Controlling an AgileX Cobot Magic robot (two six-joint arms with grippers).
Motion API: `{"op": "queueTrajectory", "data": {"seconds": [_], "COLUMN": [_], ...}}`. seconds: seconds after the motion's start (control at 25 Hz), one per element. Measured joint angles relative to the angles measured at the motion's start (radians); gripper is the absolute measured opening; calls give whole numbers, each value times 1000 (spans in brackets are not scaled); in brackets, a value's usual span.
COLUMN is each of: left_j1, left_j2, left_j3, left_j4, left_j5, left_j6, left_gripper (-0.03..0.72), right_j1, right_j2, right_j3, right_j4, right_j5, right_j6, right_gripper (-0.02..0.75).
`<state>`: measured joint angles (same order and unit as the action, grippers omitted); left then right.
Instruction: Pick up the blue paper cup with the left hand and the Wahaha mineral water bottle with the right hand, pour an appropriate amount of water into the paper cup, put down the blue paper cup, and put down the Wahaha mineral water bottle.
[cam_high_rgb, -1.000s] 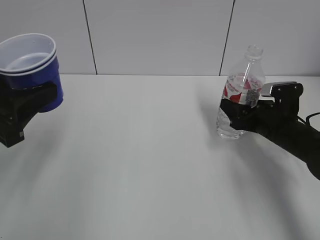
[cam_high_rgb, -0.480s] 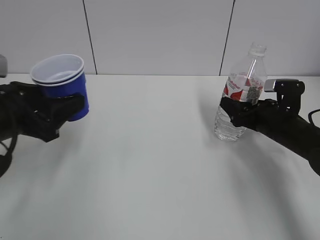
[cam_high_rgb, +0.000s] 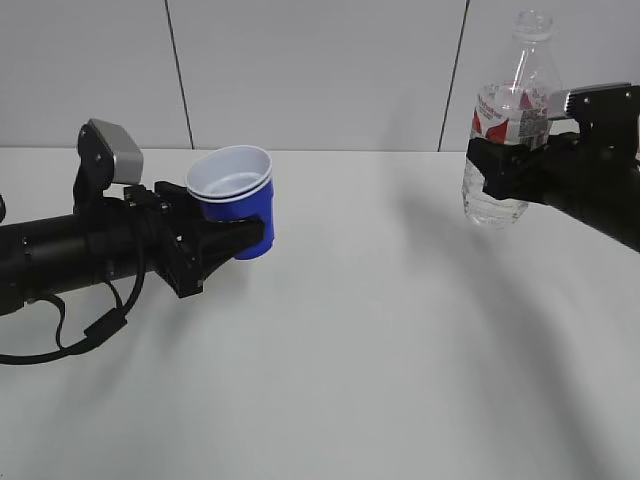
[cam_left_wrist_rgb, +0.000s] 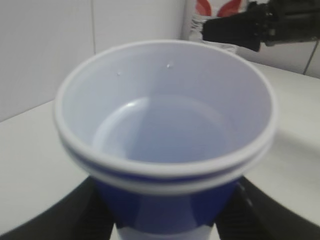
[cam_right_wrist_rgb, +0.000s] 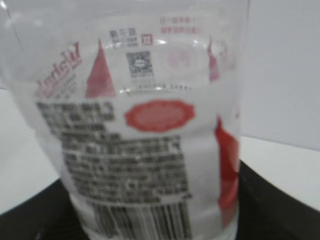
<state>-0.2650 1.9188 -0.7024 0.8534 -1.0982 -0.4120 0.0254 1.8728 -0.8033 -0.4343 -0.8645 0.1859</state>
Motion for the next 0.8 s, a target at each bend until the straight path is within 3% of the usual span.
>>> {"op": "queueTrajectory", "data": {"seconds": [0.24, 0.52, 0.8], "left_j1": [-8, -104, -120], "left_j2": [4, 7, 85], "left_j3": [-76, -171, -268], "left_j4": [126, 153, 150], "left_j5": [-9, 117, 145], "left_j6": [-89, -106, -141], "left_gripper": [426, 426, 426], "right_j1": [0, 0, 0], "right_j2": [-5, -5, -5], "right_j3": [-107, -207, -248], "right_j4": [-65, -216, -292], "right_j5": [53, 76, 95], "right_j6": [-103, -162, -259], "right_gripper": [484, 484, 484]}}
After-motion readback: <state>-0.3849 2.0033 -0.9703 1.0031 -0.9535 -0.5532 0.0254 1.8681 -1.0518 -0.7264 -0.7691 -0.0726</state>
